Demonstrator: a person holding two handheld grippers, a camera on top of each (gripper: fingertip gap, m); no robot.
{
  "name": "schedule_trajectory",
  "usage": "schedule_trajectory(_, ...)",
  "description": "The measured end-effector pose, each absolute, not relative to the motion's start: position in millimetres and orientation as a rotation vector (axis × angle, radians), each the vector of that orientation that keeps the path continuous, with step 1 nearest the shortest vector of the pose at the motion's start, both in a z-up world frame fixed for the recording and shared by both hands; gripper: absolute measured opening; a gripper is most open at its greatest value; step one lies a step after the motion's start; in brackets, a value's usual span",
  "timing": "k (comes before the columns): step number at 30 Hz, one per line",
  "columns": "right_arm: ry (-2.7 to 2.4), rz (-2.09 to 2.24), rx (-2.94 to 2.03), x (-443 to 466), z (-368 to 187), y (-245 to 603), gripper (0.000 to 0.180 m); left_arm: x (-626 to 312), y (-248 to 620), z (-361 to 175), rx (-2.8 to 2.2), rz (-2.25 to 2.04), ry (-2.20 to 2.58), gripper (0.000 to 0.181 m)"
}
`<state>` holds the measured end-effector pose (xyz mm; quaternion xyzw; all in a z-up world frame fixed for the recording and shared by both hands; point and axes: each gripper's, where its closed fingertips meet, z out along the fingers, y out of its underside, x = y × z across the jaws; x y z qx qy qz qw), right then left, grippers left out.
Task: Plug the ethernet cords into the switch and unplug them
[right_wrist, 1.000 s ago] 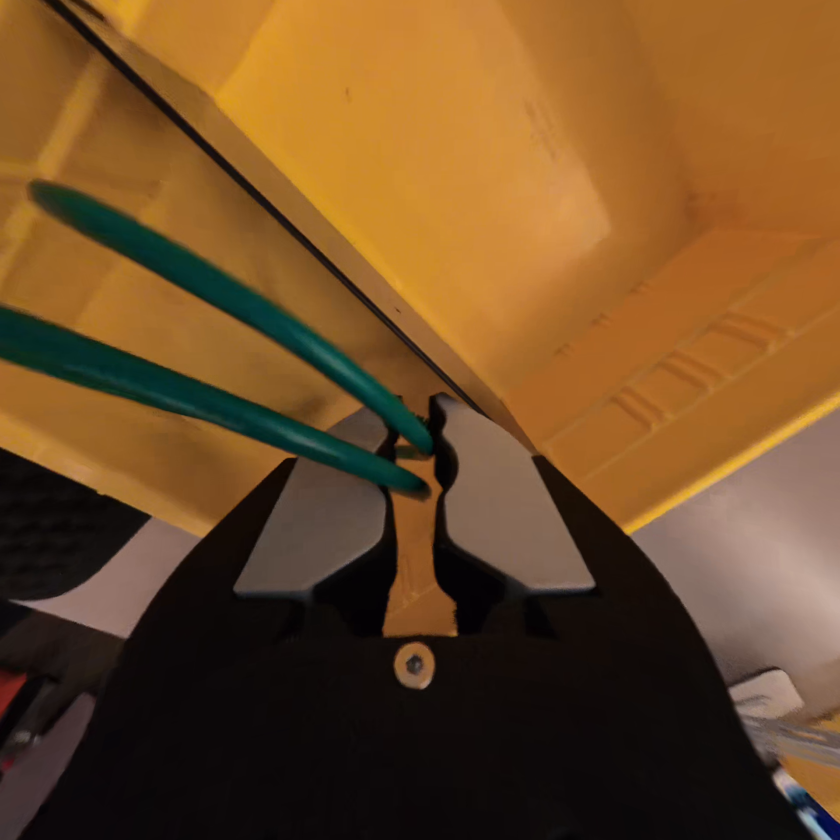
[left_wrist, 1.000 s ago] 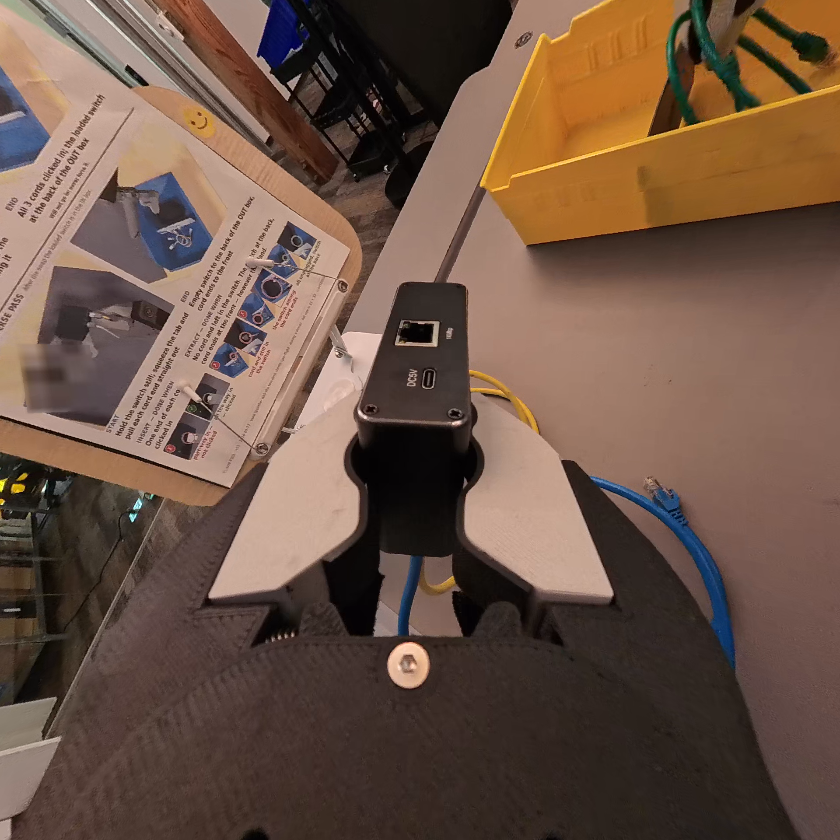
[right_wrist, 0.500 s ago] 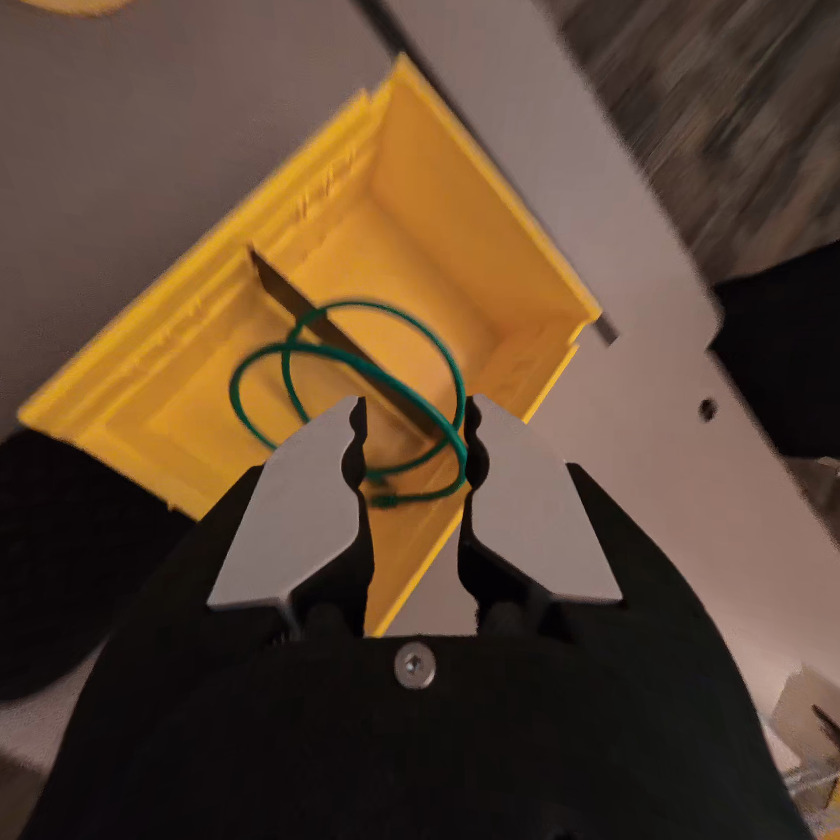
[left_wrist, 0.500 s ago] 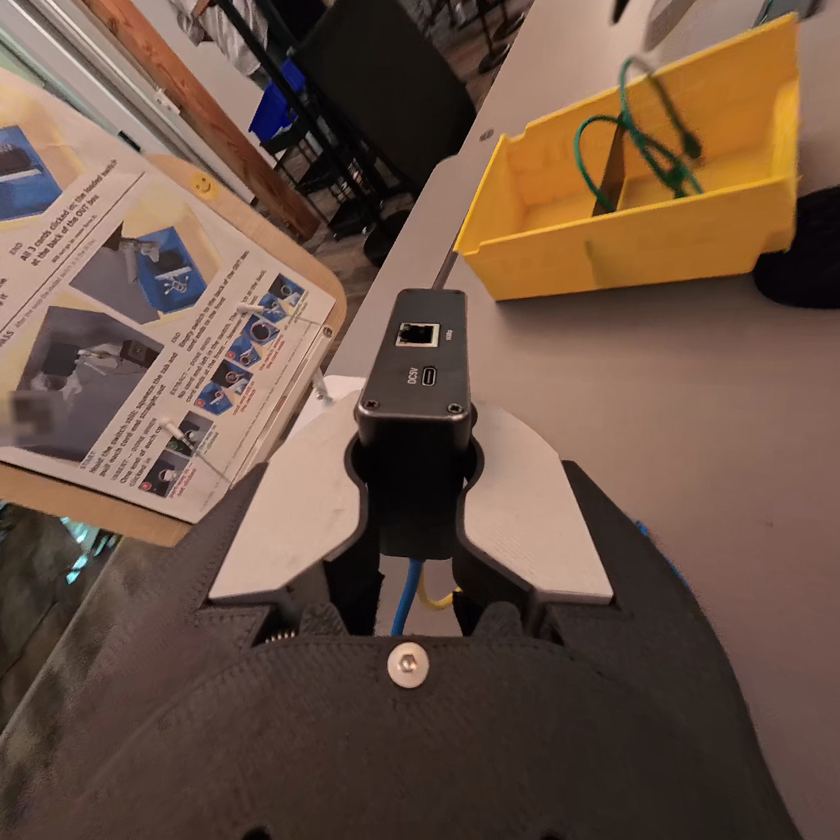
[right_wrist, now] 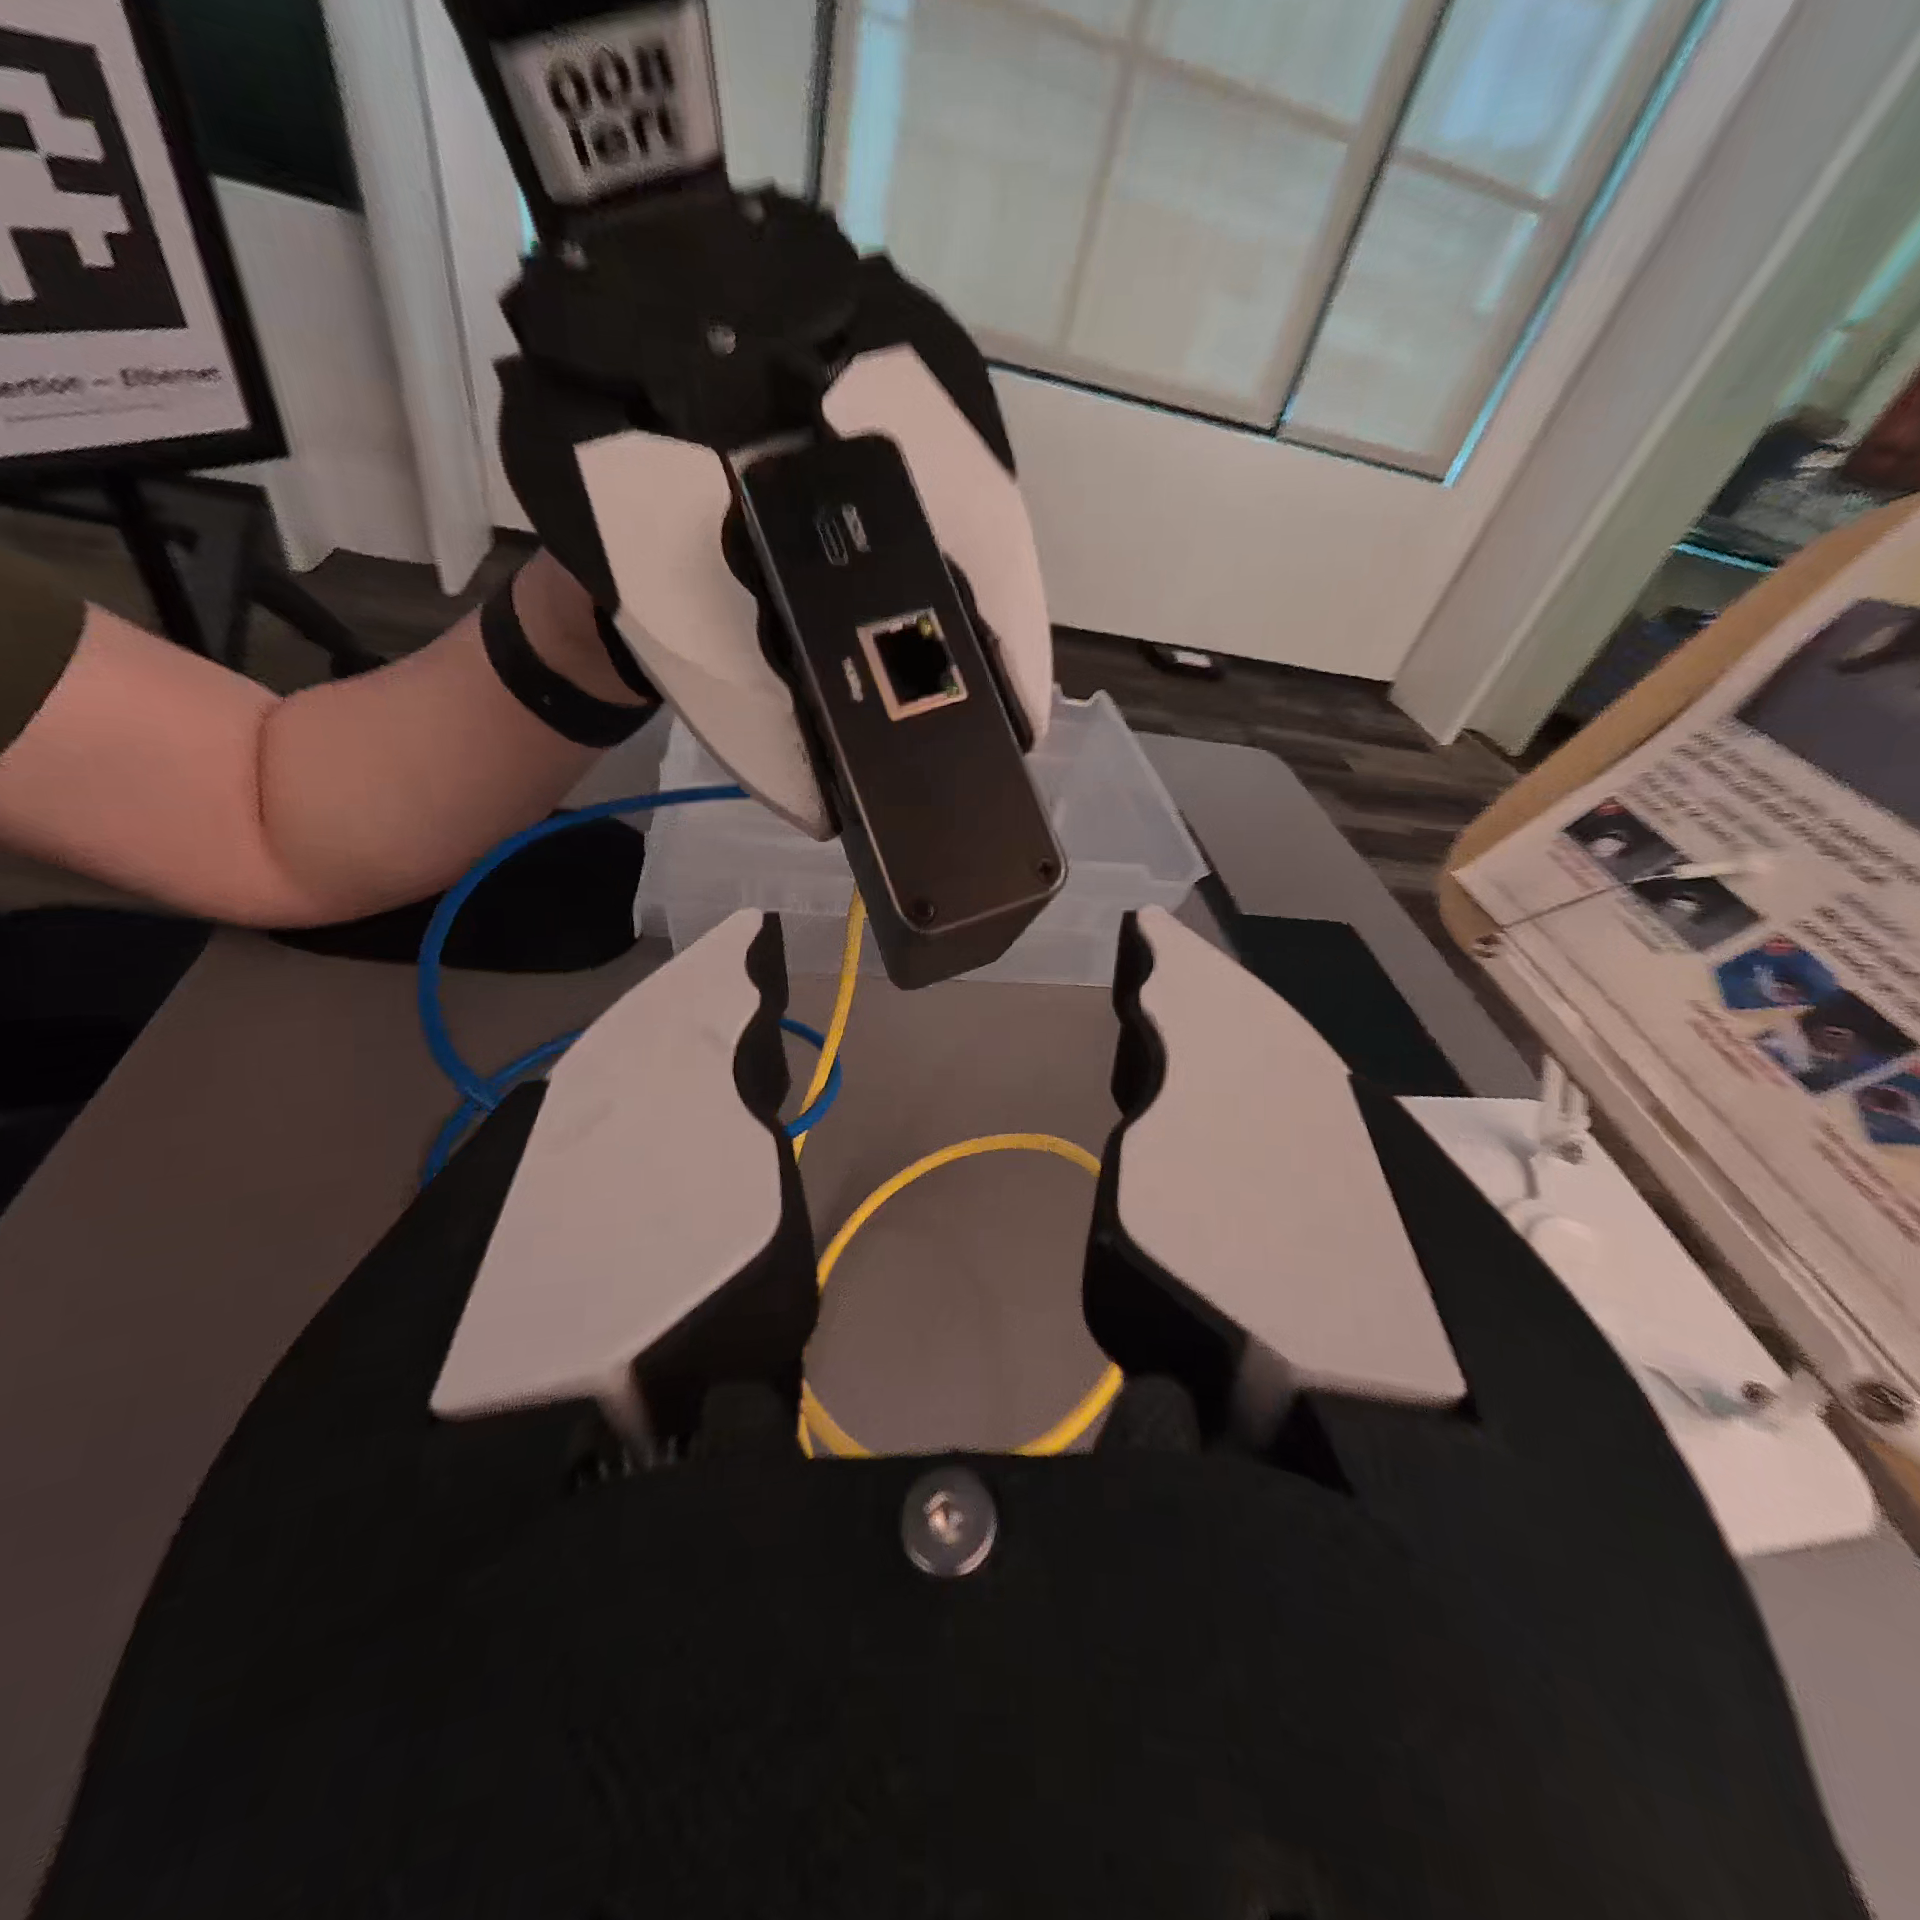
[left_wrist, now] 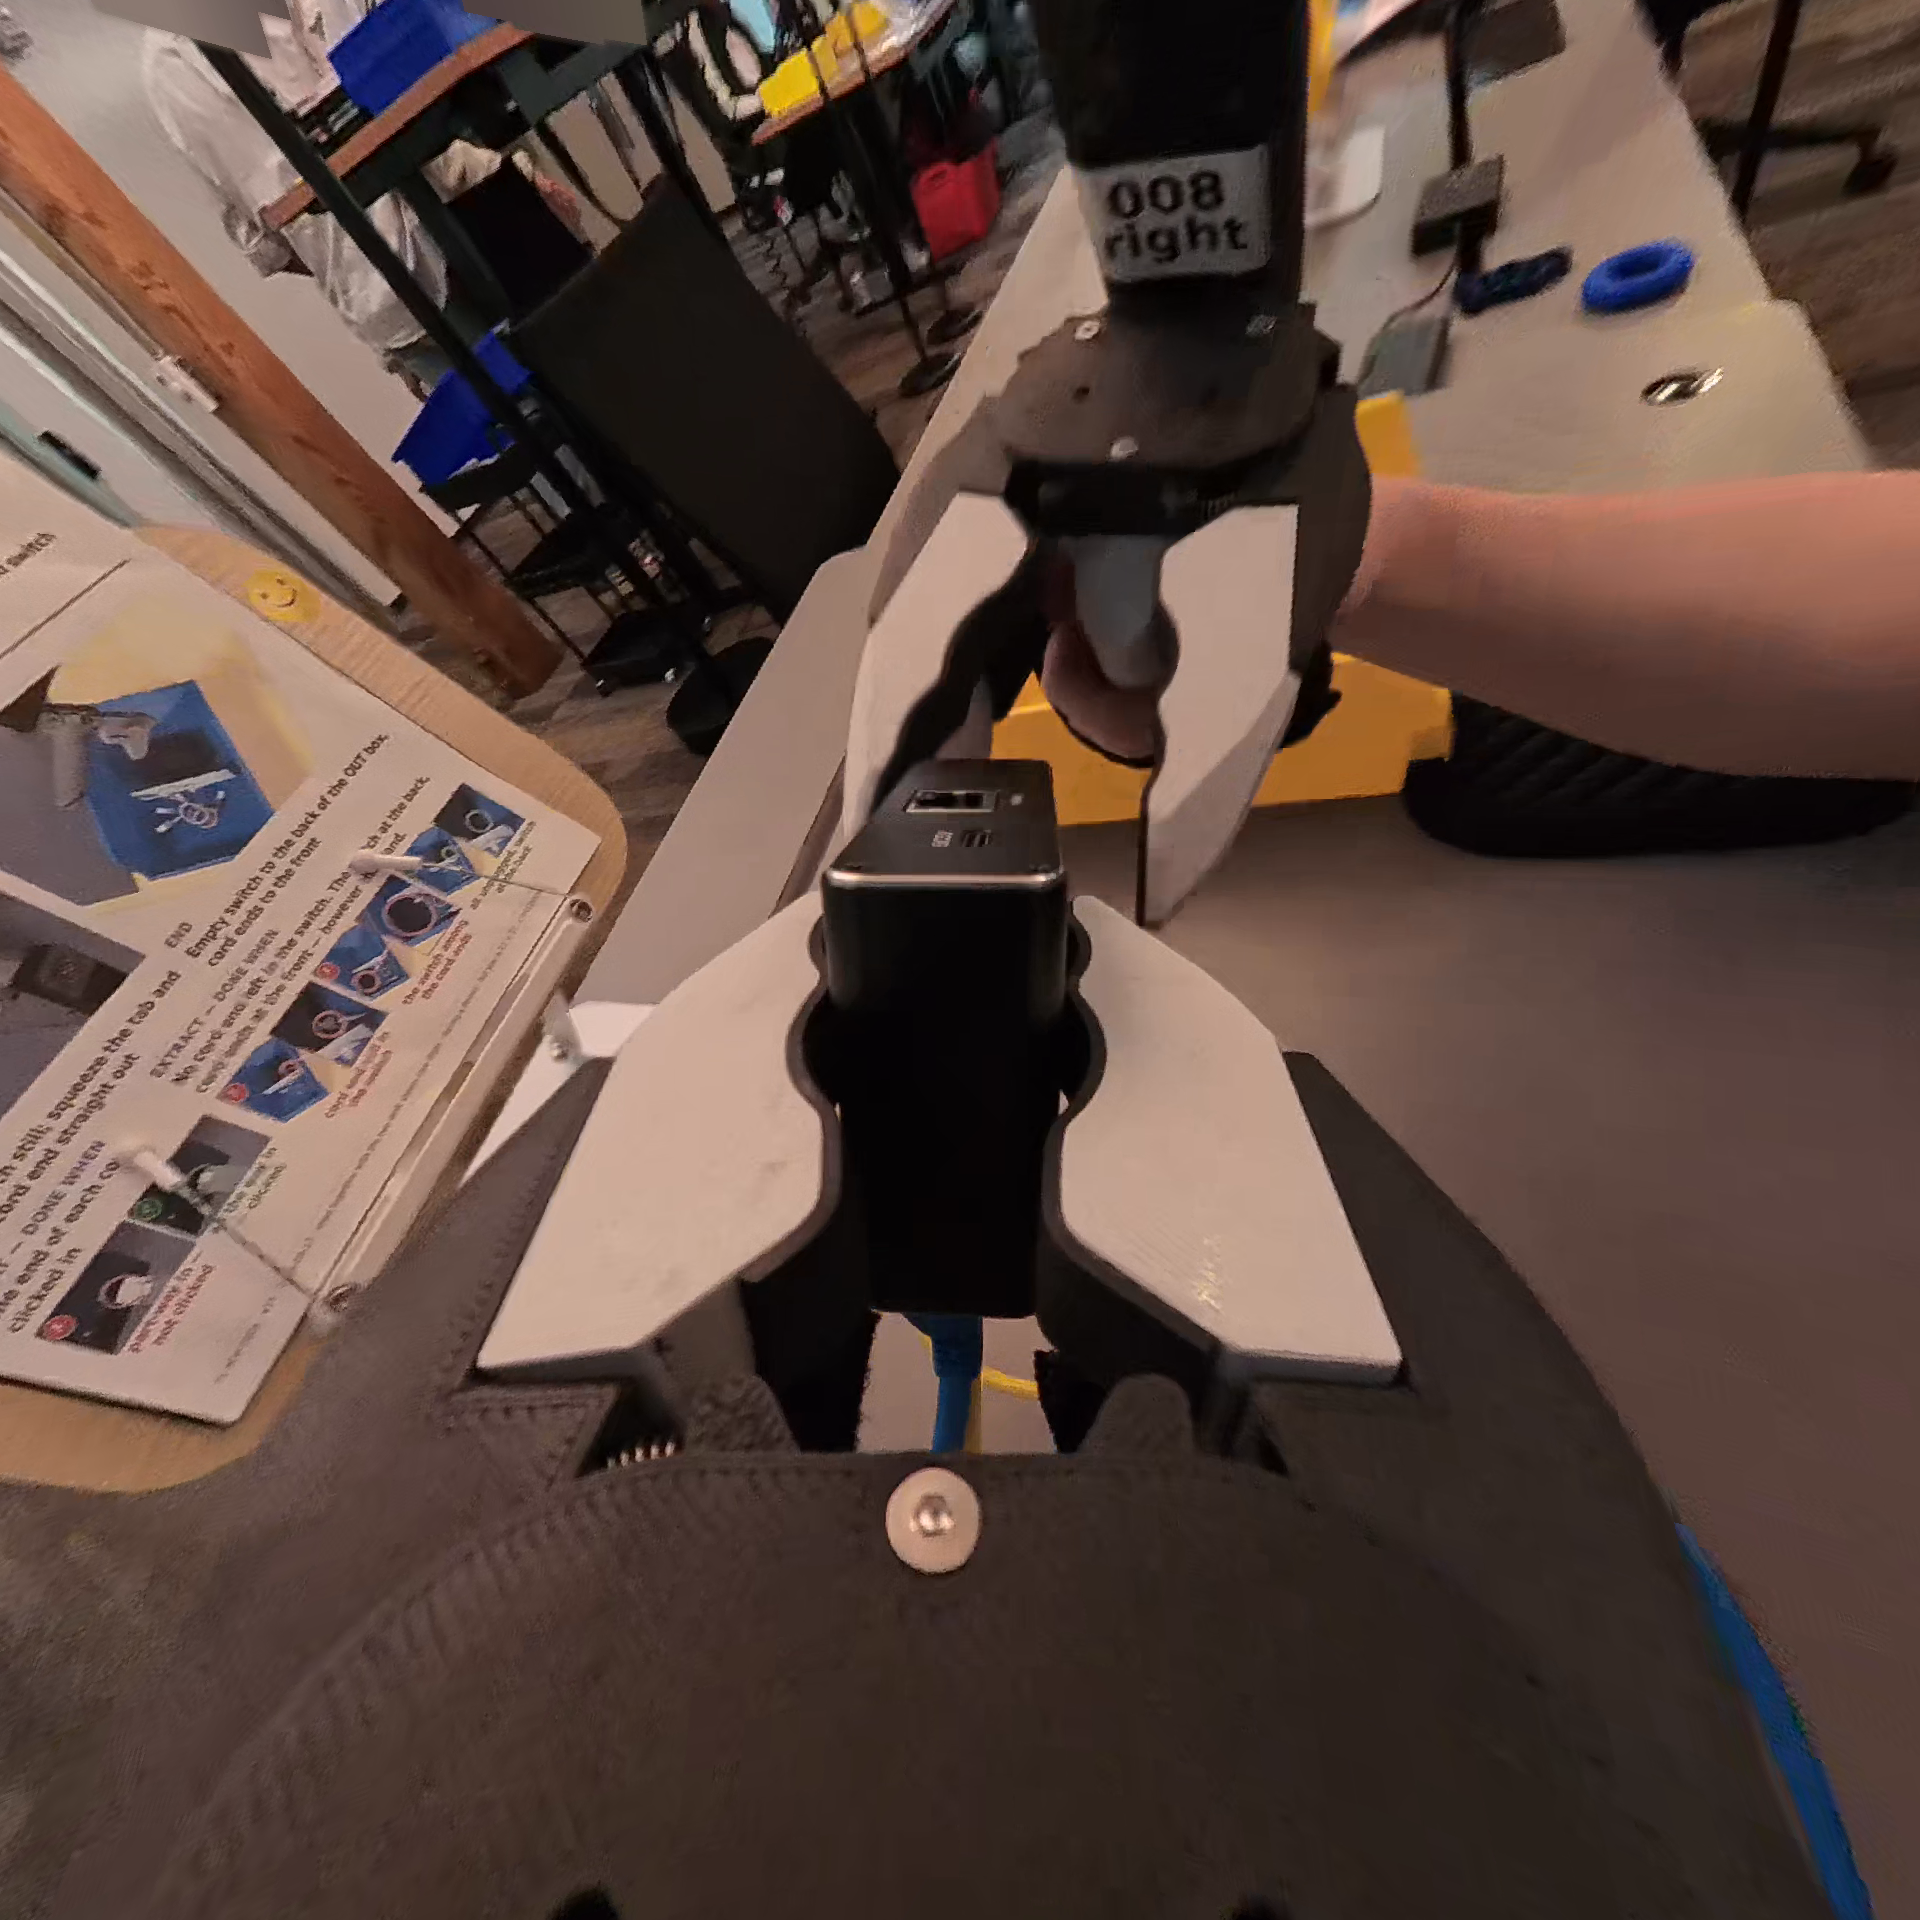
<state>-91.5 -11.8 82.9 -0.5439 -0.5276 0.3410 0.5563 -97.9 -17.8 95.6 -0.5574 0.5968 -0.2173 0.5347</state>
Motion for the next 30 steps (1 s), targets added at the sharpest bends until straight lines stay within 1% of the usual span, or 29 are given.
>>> schedule_trajectory(2, -1.263, 0.844, -1.266, -100.6, 72.9, -4.9, 0.055, -97.7, -13.2, 88.3, -1.343, -0.419, 1.443, 0.036)
schedule_trajectory(3, -1.271, 0.877, -1.231, -103.6, 71.9, -6.0, 0.048, -97.5, -10.6, 84.2, -1.354, -0.372, 1.455, 0.037)
schedule_trajectory(5, -1.266, 0.907, -1.189, -105.2, 69.8, -3.5, 0.044, -95.8, -8.4, 78.0, -1.359, -0.318, 1.476, 0.037)
schedule_trajectory(13, -1.321, 0.910, -1.090, -99.9, 54.1, -4.6, 0.043, -88.3, -8.7, 61.4, -1.378, -0.252, 1.544, 0.037)
schedule_trajectory(15, -1.341, 0.900, -1.083, -98.1, 50.7, -6.4, 0.039, -86.8, -11.8, 58.0, -1.379, -0.255, 1.570, 0.037)
schedule_trajectory(16, -1.353, 0.873, -1.080, -97.0, 49.4, -6.6, 0.035, -86.1, -13.7, 56.7, -1.381, -0.266, 1.580, 0.037)
schedule_trajectory(17, -1.364, 0.848, -1.072, -96.4, 49.2, -8.0, 0.034, -85.8, -15.3, 56.7, -1.386, -0.283, 1.583, 0.037)
schedule_trajectory(24, -1.404, 0.678, -1.145, -93.1, 58.1, -13.7, 0.034, -91.0, -17.4, 57.0, -1.384, -0.298, 1.592, 0.037)
schedule_trajectory(30, -1.461, 0.437, -1.302, -89.5, 56.5, -13.1, 0.033, -102.8, -1.4, 41.3, -1.380, -0.017, 1.609, 0.046)
